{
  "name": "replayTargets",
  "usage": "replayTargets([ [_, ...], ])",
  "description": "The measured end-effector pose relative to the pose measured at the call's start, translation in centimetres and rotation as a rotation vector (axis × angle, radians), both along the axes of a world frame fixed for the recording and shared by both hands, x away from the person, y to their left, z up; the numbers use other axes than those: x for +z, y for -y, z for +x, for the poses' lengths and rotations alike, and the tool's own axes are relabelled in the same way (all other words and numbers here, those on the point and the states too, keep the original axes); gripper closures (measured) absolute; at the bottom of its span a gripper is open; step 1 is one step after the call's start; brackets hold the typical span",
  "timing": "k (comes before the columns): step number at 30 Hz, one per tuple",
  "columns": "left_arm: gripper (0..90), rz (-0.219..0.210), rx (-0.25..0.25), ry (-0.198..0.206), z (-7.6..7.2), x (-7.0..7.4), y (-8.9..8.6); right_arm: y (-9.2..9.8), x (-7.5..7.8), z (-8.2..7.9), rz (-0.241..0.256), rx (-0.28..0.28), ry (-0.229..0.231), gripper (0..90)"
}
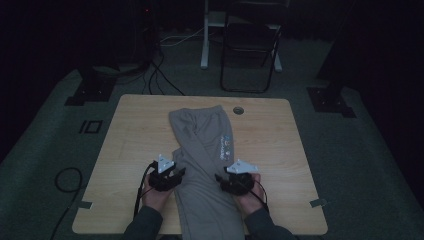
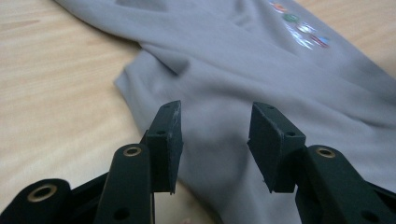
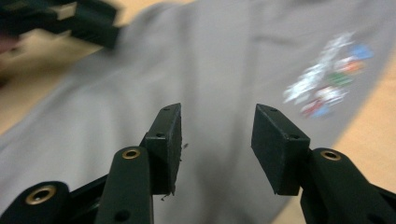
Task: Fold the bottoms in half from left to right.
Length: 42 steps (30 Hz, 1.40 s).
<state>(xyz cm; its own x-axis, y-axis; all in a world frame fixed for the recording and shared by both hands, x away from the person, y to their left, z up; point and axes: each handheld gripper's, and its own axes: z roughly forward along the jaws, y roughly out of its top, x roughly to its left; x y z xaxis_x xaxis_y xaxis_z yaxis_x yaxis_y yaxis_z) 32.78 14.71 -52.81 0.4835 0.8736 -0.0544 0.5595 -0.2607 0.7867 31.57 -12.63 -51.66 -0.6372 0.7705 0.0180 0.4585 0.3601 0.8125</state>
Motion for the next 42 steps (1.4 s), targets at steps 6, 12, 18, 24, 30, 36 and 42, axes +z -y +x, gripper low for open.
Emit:
replayTargets([
  [6,60.4,0.091,0.024,-0.055,1.9,-1.1,0.4,-0.2,-1.4,5.0,-0.039,-0.077,-0.069,53.3],
  [12,77.2,0.068,0.008,-0.043,0.5,-1.5,-0.5,-0.2,-2.6,4.8,-0.09,-0.074,-0.094,57.3],
  [18,81.3,0.049,-0.018,-0.038,-1.8,-1.6,-1.1,0.3,-2.7,2.6,-0.087,-0.042,-0.087,60.8],
  [24,81.5,0.03,-0.016,-0.048,-3.2,-1.6,-1.2,0.4,-1.7,2.2,-0.116,-0.034,-0.121,64.7],
  [30,81.4,0.035,-0.01,-0.044,-3.2,-1.6,-1.1,-3.3,0.9,4.6,-0.052,0.066,-0.048,65.1],
  [36,81.1,0.036,0.005,-0.042,-3.2,-1.6,-1.1,-8.7,1.5,7.9,-0.023,0.126,-0.038,66.8],
  [42,81.0,0.043,0.004,-0.04,-3.2,-1.6,-1.1,-12.8,0.8,10.5,-0.064,0.134,-0.046,64.4],
])
